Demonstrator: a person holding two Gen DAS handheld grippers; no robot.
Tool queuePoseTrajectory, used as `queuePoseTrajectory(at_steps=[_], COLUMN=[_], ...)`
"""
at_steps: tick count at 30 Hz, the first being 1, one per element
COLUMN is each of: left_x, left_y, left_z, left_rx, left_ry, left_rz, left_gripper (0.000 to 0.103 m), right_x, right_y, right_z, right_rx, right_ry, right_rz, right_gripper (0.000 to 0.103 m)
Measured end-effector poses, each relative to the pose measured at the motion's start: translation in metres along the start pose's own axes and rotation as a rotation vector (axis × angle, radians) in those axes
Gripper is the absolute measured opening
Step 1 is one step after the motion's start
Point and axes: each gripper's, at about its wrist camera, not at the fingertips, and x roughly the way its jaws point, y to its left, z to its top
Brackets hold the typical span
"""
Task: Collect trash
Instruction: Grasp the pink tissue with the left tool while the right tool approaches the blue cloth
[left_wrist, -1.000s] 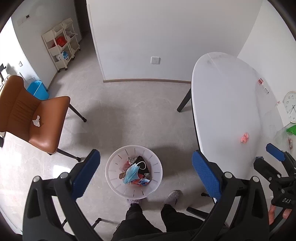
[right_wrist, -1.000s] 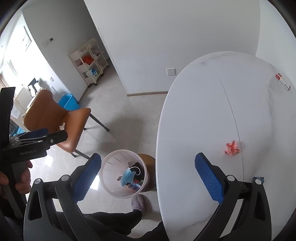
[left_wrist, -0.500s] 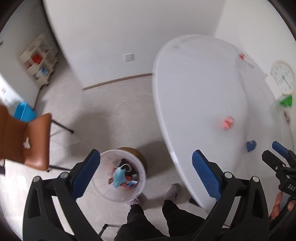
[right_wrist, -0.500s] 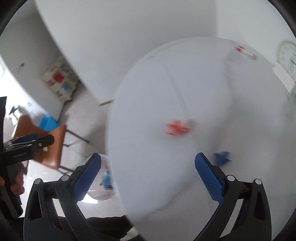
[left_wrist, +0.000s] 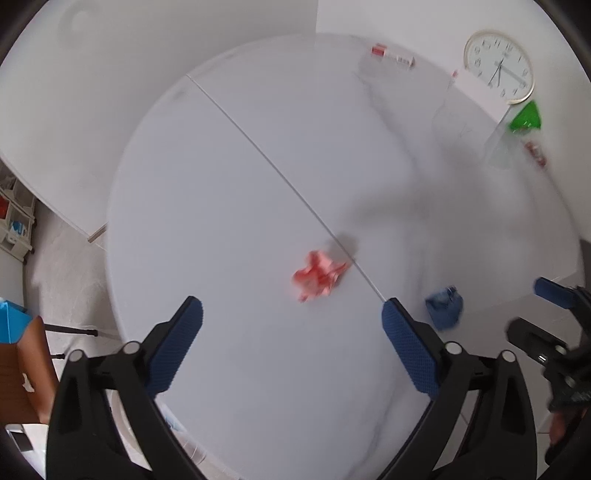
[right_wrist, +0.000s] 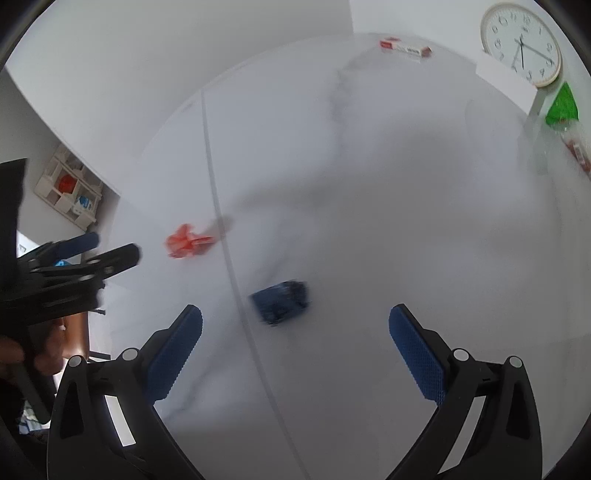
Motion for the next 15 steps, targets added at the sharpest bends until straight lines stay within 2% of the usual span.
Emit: queuePoseTrajectory(at_steps=[2, 7, 9, 11, 12, 15], left_x=[0.018, 0.058, 0.065, 0.071, 0.073, 0.069], left_y=[-0.007, -0.024, -0.025, -0.026, -0.027, -0.031], left_z=[0.008, 0.018, 0.020, 0.020, 0.020, 0.022], left_rx=[-0.002, 0.003, -0.002, -0.002, -0.001, 0.023], left_ry=[0.026, 0.100, 0.118, 0.139, 0.147, 0.128], left_rz=[-0.001, 0.021, 0.022, 0.011, 0.005, 0.006], left_gripper=[0.078, 0.062, 0.056, 0.046, 0.045, 0.035], right_x=[0.005, 0.015, 0.019, 0.023, 0.024, 0.027], right_y=[-0.013, -0.036, -0.041, -0.044, -0.045, -0.042], right_z=[0.003, 0.007, 0.007, 0.006, 0.005, 0.003], right_rx=[0.008, 0.017, 0.023, 0.024, 0.022, -0.002], right_ry=[0.007, 0.020, 0.028, 0.033, 0.031, 0.034], right_rz=[0.004, 0.018, 0.025, 0.036, 0.039, 0.047], right_gripper=[0.100, 0.100, 0.100, 0.100, 0.100, 0.100])
